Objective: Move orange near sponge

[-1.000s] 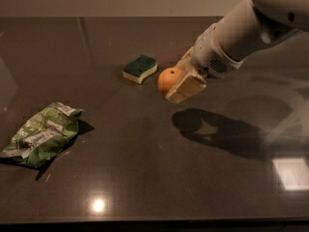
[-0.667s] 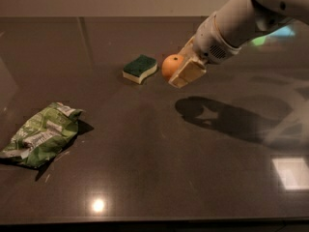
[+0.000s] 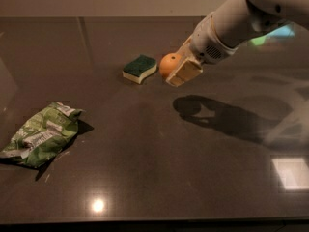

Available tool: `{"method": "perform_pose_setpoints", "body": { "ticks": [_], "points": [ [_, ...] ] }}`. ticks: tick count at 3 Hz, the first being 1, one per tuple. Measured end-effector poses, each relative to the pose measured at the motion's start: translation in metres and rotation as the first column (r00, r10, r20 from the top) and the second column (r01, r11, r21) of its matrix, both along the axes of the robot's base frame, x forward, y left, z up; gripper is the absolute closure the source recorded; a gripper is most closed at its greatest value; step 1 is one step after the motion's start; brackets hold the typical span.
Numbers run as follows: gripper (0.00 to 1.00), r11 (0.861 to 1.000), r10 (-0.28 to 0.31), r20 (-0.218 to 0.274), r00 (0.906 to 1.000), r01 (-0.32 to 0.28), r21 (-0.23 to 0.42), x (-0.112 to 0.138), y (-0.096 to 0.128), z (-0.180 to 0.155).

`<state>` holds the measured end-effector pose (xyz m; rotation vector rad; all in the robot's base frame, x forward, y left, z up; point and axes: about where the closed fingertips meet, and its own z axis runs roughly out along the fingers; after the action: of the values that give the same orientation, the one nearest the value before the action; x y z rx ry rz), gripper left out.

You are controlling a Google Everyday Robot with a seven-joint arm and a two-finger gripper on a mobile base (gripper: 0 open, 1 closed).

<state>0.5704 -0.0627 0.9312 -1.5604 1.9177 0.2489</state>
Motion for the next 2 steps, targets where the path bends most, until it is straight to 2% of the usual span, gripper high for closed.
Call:
{"method": "perform_pose_setpoints", "body": {
  "ticks": [2],
  "points": [
    [1.0, 0.999, -0.032, -0.011, 0.9994, 0.033, 0.026, 0.024, 0.01, -0.015]
  ]
}}
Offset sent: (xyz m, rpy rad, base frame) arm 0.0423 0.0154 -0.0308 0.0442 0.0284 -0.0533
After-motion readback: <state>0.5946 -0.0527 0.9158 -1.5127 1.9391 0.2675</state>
